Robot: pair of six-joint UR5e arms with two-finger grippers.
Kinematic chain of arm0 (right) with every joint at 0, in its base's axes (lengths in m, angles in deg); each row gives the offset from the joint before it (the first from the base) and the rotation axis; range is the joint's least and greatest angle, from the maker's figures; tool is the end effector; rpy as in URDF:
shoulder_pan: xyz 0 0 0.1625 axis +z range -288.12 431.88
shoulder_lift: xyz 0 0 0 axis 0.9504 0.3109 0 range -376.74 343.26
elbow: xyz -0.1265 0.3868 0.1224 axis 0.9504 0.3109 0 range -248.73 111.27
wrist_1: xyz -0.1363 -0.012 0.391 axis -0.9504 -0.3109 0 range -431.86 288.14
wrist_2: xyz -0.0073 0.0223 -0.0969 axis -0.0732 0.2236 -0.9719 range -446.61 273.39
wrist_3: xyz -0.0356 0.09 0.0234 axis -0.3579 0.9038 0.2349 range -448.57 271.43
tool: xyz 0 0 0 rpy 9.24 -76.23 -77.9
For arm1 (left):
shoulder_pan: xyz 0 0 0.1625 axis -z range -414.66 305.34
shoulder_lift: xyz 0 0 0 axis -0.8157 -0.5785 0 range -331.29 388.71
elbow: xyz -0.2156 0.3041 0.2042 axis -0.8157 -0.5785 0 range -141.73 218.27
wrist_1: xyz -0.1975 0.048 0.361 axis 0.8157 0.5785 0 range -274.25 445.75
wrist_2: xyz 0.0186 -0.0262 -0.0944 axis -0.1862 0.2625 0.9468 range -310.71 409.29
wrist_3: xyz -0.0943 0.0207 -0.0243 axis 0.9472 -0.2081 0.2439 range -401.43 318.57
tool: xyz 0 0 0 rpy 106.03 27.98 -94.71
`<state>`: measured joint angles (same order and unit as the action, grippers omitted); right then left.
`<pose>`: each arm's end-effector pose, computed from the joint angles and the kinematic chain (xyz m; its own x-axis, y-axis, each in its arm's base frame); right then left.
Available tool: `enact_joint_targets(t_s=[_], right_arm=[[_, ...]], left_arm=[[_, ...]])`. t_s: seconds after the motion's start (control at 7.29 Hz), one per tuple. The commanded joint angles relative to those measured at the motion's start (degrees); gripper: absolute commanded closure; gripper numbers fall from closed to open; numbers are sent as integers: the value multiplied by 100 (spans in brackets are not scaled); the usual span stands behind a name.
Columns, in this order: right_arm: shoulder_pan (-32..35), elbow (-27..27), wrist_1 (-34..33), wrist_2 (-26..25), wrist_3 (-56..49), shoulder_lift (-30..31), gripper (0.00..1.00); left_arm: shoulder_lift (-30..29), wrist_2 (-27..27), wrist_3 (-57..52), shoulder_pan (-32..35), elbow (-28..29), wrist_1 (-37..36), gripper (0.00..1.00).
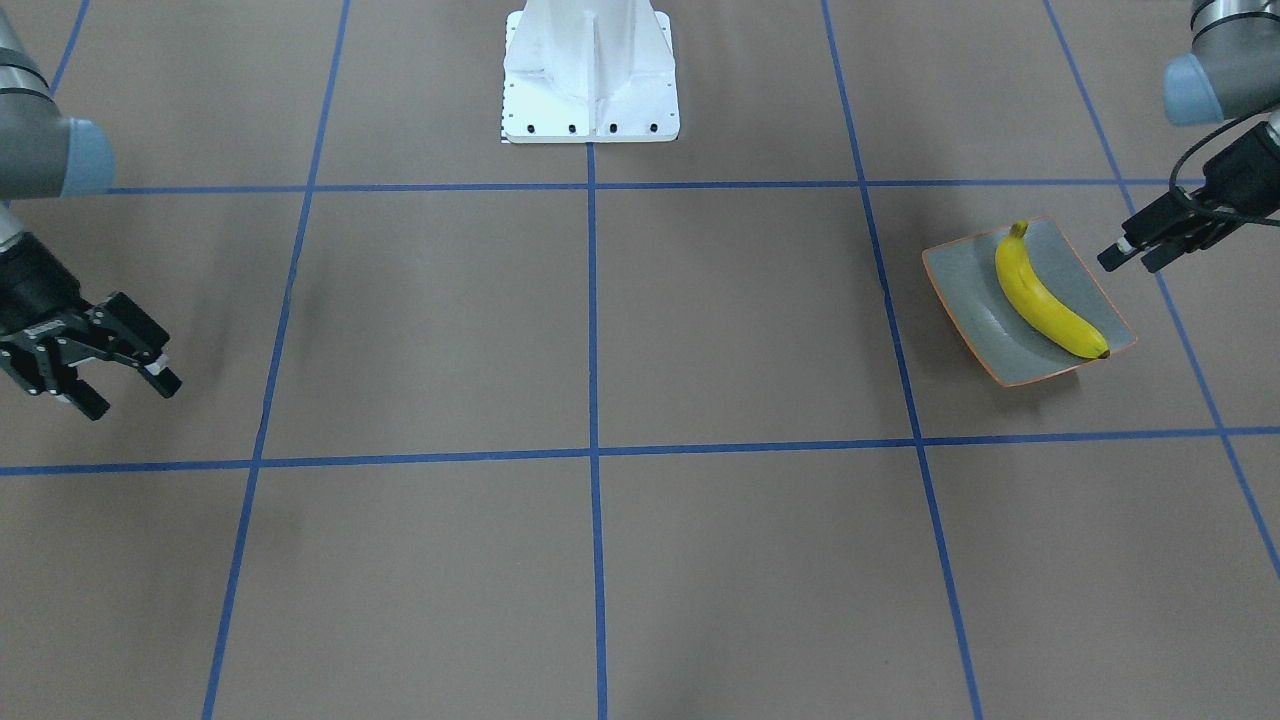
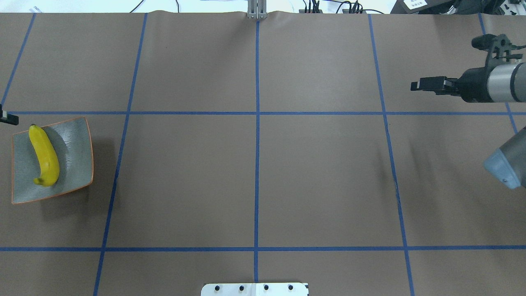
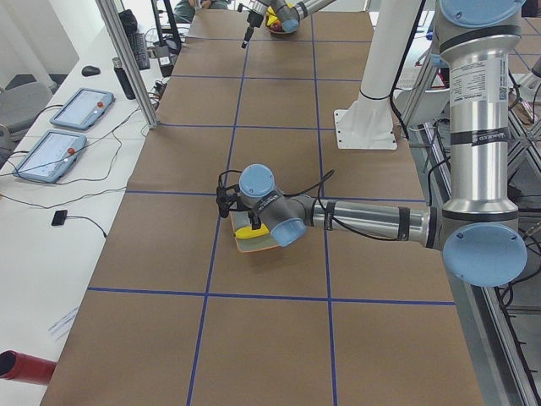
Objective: Transfer all bananas from basket to plate
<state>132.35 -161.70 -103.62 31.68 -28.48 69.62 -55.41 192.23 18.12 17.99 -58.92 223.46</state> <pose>-0.1905 -0.5108 0.4885 0.4582 -0.0821 0.8850 -0.3764 0.8841 0.2769 0.0857 -0.4545 0.5404 0.3691 -0.1572 -0.9160 0.2417 0.9679 -0.0687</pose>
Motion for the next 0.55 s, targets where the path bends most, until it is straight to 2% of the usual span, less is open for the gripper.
enact_joint_targets(t_s=[0.0,0.14,0.41], right_arm=[[596,190,-137,307,-795,503,0],[938,427,-146,613,-954,531,0],[1658,866,-146,1089,-2206,863,0]], left_arm=[[0,-754,-1124,320,199,-182,1],[0,-1142,-1809,337,191,-575,1],[-9,-1321,-3059,556,218,-1305,1]])
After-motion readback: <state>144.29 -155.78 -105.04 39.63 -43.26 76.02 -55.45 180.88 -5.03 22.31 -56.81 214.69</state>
